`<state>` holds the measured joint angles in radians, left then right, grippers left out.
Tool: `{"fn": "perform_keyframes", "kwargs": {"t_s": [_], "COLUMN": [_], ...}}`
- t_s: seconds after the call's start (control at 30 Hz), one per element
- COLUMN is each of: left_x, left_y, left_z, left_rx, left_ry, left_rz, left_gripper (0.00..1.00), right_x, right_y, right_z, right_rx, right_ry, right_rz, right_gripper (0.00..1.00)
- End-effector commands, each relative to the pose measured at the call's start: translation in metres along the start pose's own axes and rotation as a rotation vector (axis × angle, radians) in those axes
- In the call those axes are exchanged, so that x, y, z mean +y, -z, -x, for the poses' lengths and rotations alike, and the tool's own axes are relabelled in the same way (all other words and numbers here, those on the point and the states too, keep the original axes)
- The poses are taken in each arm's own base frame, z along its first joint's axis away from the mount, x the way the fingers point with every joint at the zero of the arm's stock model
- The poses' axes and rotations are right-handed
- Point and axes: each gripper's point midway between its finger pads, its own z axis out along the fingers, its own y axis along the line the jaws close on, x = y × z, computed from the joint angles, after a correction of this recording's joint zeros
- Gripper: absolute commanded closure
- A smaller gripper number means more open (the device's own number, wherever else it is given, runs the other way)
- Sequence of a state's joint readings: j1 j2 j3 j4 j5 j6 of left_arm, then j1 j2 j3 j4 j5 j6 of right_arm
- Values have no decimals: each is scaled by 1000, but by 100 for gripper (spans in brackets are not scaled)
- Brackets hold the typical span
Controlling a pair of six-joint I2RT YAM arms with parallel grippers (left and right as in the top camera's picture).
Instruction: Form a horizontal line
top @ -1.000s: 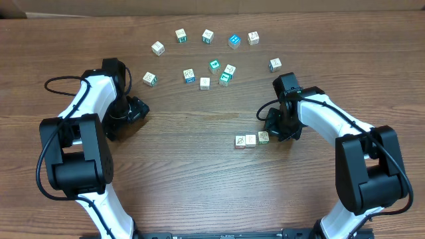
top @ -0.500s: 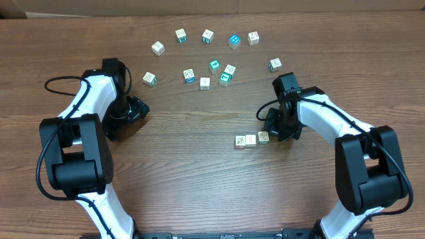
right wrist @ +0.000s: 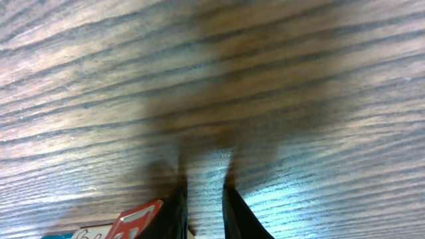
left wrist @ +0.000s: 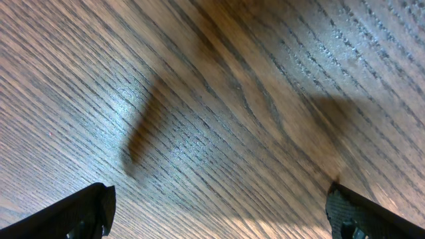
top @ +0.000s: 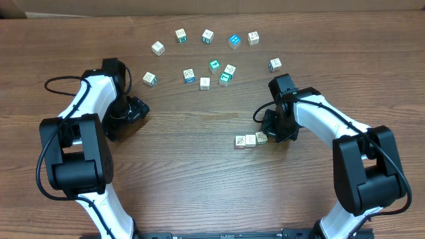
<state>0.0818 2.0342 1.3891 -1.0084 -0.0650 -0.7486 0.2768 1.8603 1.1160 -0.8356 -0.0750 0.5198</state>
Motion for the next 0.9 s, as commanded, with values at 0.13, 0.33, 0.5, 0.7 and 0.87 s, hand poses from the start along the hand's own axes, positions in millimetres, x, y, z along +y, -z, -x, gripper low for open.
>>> {"fn": "perform_keyframes", "kwargs": {"t_s": [0.13, 0.33, 0.5, 0.7, 0.87], "left_x": [3, 3, 3, 3, 3], "left_y": [0, 0, 0, 0, 0], "left_z": [0, 1, 0, 0, 0], "left_rx": [-14, -14, -13, -14, -14], "left_ry": [-15, -15, -15, -15, -15], "left_rz": [15, 15, 15, 15, 15], "left_gripper": [1, 0, 1, 0, 0], "right_x": [-5, -2, -2, -2, -2], "right_y": [-2, -2, -1, -1, -1], "right_z": [-12, -15, -16, -16, -16], "right_rx": [38, 53, 55, 58, 58], "right_ry": [-3, -7, -8, -8, -32], "right_rz": [-17, 0, 3, 0, -1], "right_gripper": [84, 84, 84, 84, 84]}}
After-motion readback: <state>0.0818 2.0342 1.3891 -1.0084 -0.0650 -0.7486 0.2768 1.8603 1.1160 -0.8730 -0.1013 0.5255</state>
